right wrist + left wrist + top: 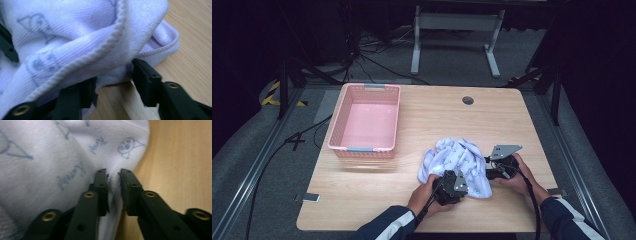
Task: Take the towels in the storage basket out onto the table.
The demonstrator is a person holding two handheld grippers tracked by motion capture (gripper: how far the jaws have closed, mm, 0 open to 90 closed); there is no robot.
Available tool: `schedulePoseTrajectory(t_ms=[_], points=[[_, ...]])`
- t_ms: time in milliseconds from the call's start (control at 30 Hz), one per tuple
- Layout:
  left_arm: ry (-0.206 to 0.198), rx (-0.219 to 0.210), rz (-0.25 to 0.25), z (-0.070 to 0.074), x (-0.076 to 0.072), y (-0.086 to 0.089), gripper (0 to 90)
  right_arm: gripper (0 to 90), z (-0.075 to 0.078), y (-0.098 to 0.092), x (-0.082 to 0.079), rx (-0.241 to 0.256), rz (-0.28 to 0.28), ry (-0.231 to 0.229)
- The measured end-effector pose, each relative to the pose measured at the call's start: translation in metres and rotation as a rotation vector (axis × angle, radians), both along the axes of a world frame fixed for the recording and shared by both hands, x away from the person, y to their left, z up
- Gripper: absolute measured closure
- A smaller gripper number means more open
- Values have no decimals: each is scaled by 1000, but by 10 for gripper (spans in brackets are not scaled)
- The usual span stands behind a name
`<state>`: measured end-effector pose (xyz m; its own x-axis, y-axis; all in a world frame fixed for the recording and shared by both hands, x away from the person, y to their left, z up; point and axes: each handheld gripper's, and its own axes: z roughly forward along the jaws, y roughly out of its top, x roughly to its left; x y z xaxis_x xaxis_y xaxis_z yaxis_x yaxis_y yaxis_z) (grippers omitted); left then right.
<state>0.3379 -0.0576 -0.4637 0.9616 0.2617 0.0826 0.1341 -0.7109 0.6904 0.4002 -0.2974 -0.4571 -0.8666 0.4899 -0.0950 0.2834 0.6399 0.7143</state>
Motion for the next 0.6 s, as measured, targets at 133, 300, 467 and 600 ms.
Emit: schedulePoseTrajectory(t_ms=[133,300,467,600], points=[[32,-10,25,1,4,12,849,860,3,5,1,-4,25,-16],[18,-15,45,11,5,30,860,894,11,-6,5,37,-12,-29],[-16,-33,72,29,7,55,860,893,21,-28,5,92,-65,-48],[12,-101,81,38,9,76,860,458,19,-22,5,108,-53,-1]])
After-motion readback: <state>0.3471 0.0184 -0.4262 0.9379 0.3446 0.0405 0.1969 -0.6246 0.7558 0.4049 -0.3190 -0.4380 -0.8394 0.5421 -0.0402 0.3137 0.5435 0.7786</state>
